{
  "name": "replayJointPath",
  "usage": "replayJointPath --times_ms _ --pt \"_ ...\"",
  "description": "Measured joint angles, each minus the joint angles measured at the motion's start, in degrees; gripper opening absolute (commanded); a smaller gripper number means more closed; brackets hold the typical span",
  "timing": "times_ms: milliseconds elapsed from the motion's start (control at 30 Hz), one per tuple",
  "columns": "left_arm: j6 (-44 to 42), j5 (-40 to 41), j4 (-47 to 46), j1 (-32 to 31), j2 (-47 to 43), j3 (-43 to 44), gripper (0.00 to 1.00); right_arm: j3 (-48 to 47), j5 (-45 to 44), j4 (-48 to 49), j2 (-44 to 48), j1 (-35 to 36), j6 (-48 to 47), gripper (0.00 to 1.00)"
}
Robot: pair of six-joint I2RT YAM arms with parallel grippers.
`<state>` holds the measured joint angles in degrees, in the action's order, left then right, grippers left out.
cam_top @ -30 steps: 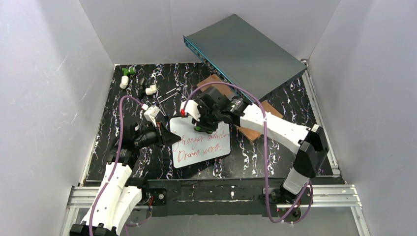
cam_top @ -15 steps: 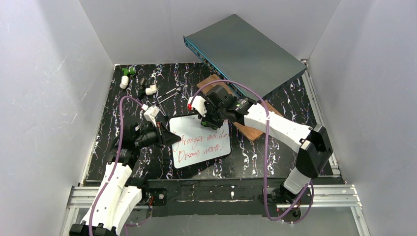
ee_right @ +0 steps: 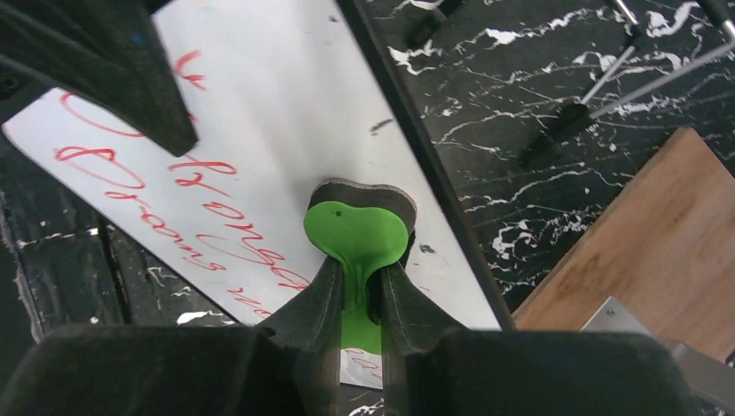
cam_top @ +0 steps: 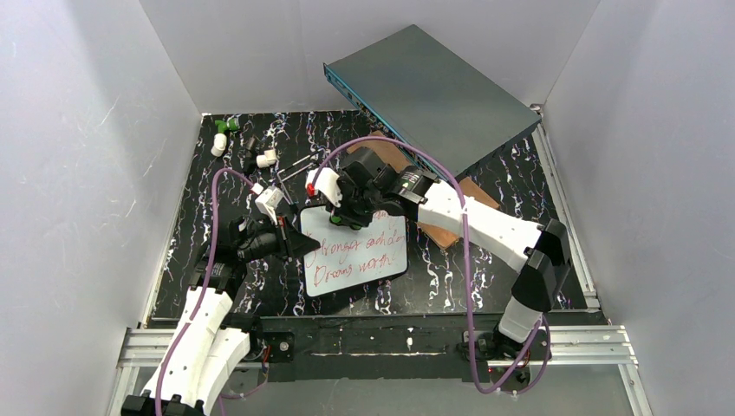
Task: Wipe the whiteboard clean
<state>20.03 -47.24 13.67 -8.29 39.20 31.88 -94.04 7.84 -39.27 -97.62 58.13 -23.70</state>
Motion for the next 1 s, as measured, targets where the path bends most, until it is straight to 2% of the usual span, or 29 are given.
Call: replayJointPath --times_ms 100,267,433,667,867,1000 --pt "0.2 0.2 0.1 -0.1 0.0 0.0 0.0 0.7 -3.0 1.0 0.0 -0.2 0.5 0.01" --pt "1.4 1.2 0.6 -0.1 0.0 0.0 0.0 8.4 -7.2 4.9 2.8 -1.0 -0.5 0.01" --pt "1.6 1.0 0.6 -0.1 0.0 0.0 0.0 14.5 -5.6 5.2 5.5 -2.6 -2.7 0.01" --pt "0.5 0.5 0.4 -0.2 -0.2 0.0 0.0 13.0 -0.4 1.5 5.0 -2.4 -2.9 0.01" --pt "0.4 0.5 0.2 -0.3 -0.3 0.0 0.0 11.1 -4.0 2.4 4.6 -3.7 0.2 0.01" --pt "0.8 0.8 0.3 -0.3 -0.3 0.0 0.0 13.6 -6.2 5.3 5.6 -6.0 0.5 0.01"
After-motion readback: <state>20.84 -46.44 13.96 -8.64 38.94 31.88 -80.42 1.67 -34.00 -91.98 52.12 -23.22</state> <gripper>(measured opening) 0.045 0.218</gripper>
